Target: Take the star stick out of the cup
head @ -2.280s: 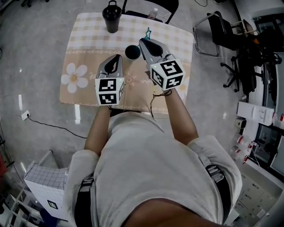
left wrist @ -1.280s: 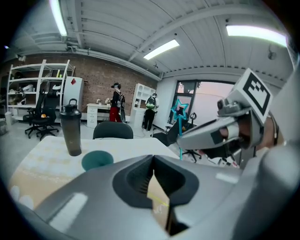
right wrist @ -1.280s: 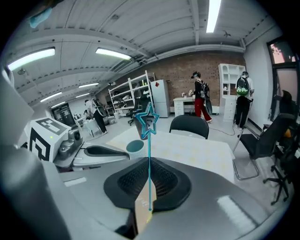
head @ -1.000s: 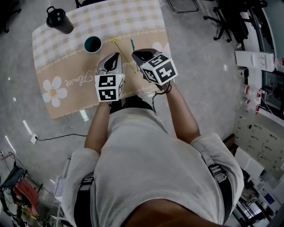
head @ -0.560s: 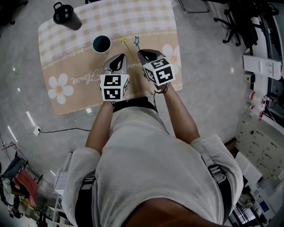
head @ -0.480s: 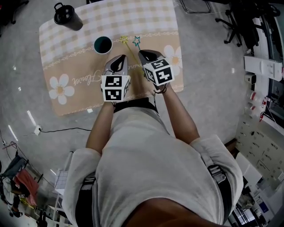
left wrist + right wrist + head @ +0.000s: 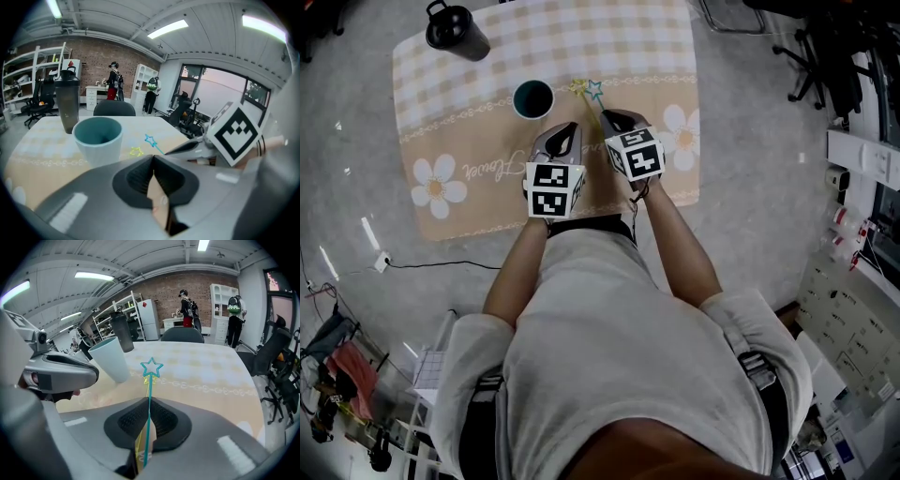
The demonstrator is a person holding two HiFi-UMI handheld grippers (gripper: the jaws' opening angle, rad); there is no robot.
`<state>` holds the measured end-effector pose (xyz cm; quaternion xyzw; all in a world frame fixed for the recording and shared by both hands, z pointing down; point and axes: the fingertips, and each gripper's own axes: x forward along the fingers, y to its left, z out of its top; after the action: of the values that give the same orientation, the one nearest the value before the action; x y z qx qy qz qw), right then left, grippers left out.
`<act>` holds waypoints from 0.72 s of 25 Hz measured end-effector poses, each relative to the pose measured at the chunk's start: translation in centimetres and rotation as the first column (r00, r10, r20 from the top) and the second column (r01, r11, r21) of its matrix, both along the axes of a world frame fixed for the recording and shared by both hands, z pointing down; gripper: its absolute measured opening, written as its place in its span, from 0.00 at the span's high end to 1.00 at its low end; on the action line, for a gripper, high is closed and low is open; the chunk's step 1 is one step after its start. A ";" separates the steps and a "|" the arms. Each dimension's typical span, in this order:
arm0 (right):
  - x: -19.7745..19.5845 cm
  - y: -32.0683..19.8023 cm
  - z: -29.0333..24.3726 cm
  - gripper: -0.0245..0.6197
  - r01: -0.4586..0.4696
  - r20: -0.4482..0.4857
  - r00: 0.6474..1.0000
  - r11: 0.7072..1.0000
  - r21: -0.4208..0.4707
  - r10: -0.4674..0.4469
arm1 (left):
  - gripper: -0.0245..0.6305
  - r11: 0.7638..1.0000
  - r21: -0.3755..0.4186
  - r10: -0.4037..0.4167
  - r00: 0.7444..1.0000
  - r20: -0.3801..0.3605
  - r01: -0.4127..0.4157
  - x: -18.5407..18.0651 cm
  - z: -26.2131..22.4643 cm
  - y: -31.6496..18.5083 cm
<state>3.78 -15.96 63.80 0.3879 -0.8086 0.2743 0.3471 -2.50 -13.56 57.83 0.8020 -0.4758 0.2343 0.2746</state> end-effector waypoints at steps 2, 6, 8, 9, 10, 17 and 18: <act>-0.4 -0.1 0.7 0.94 0.017 -0.019 1.000 1.000 -0.008 -0.017 | 0.96 1.000 -0.008 -0.002 1.000 0.004 0.002 -0.3 0.3 0.0; -1.0 -0.4 1.7 0.94 0.049 -0.057 0.997 0.999 -0.010 -0.050 | 0.96 1.000 -0.012 -0.011 1.000 0.008 0.011 -0.9 0.5 -0.3; -1.2 -0.6 2.1 0.94 0.059 -0.070 0.996 0.998 -0.010 -0.059 | 0.96 1.000 -0.013 -0.020 1.000 0.009 0.020 -1.3 0.6 -0.4; -1.2 -0.6 2.2 0.94 0.060 -0.076 0.995 0.998 -0.009 -0.061 | 0.96 1.000 -0.013 -0.025 1.000 0.008 0.025 -1.4 0.5 -0.4; -1.2 -0.6 2.3 0.94 0.060 -0.081 0.995 0.998 -0.007 -0.060 | 0.96 0.999 -0.013 -0.031 1.000 0.007 0.031 -1.5 0.5 -0.5; -1.0 -1.3 2.2 0.93 0.067 -0.087 0.994 0.997 0.024 -0.065 | 0.96 0.998 0.000 -0.068 0.998 0.012 0.068 -2.0 -0.1 0.0; -1.1 -1.3 2.0 0.90 0.073 -0.085 0.994 0.997 0.030 -0.070 | 0.96 0.997 0.002 -0.075 0.997 0.013 0.075 -2.1 -0.2 0.2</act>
<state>2.67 -17.31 65.82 0.3754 -0.8111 0.2318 0.3839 -4.62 -13.35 57.65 0.7821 -0.5078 0.2287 0.2795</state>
